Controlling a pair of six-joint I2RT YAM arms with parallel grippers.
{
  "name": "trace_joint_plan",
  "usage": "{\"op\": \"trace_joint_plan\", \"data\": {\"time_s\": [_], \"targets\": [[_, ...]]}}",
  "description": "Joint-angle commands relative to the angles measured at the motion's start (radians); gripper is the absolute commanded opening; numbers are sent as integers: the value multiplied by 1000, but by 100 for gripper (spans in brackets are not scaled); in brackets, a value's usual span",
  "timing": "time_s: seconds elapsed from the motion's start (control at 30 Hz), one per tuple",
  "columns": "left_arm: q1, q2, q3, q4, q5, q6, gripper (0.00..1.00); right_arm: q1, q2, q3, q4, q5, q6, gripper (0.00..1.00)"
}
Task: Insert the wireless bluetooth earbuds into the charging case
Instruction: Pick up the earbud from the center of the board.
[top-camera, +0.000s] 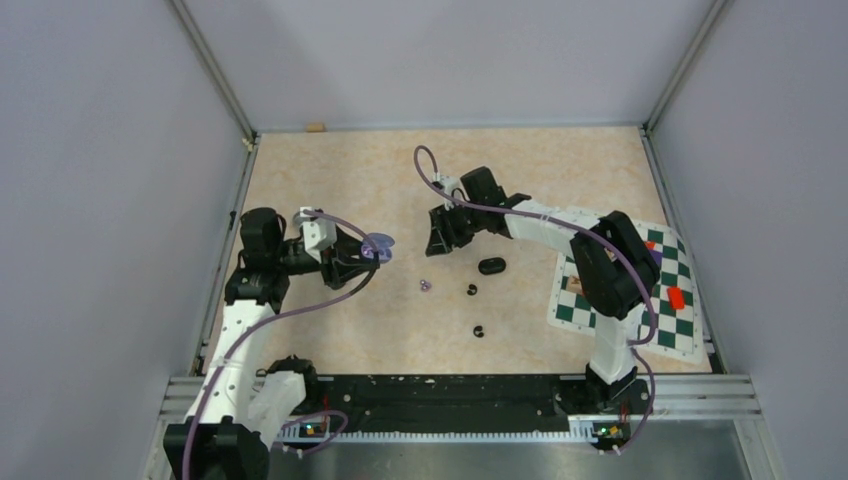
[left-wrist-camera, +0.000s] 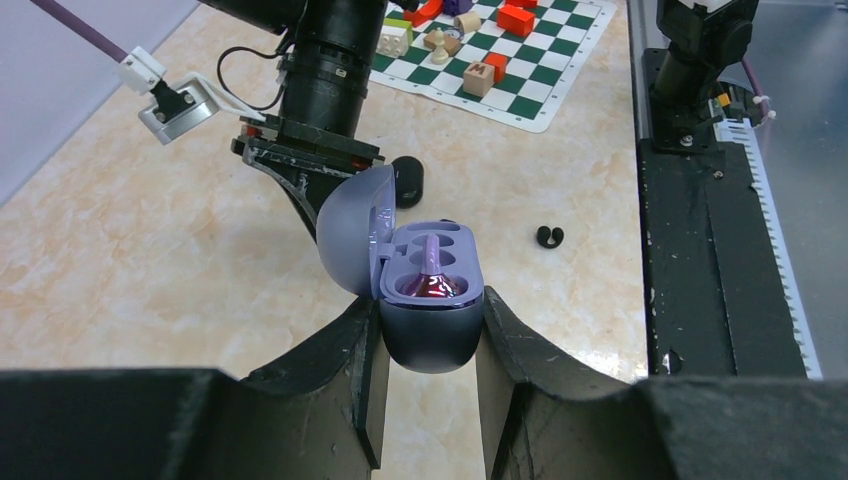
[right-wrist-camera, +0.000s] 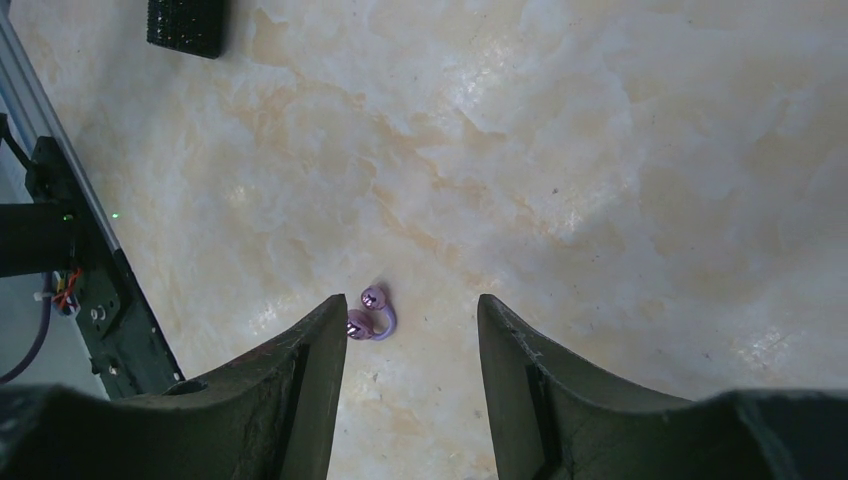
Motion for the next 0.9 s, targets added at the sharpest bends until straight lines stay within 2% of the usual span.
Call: {"op": "trace_joint_plan", "data": {"time_s": [0.0,0.2,0.33,0.53,0.87], "targets": [[19,-8,-6,30,31,16,0,-15,18,-7,21,4,0,50],[32,-11,-20,68,36,-22,0,-18,43,-16,19,-17,-6,47],[35,1,-5,81,46,-56,0,-17,67,9,-17,-47,-29,35],[42,-6,-17,110,39,-71,0,-42,141,106,-180,-164,-93,25],[43,-3,-28,147,48,-100,0,-72,135,63,-155,-150,-95,25]]}}
